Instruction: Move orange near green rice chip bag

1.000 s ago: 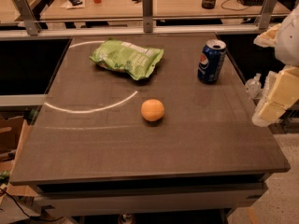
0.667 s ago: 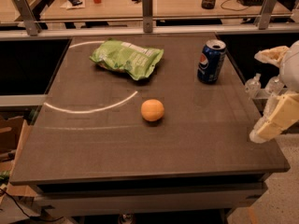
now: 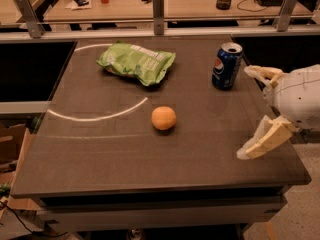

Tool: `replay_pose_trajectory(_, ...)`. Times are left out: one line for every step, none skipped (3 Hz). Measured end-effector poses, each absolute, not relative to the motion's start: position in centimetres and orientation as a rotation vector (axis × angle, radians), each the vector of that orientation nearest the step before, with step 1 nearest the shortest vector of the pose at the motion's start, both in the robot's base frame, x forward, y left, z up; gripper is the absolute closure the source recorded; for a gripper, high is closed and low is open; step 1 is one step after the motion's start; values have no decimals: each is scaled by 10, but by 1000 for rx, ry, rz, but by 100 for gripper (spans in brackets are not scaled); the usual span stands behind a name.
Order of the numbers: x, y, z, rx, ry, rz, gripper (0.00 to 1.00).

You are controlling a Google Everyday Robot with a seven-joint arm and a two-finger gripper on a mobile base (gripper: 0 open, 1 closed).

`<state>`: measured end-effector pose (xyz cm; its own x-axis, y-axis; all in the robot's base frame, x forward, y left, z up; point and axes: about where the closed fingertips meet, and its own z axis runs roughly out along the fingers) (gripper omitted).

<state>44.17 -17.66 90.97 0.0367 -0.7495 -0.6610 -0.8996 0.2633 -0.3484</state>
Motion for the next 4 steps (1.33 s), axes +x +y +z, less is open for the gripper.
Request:
replay_pose_trajectory(447, -151, 897, -1479, 1669, 348, 0)
replay_pose_trajectory(457, -131, 881, -1379, 1694, 439, 0)
replay_pose_trajectory(467, -116, 868, -1258, 1724, 560, 0)
replay_pose_trajectory(468, -115, 869, -1247, 1723, 571, 0)
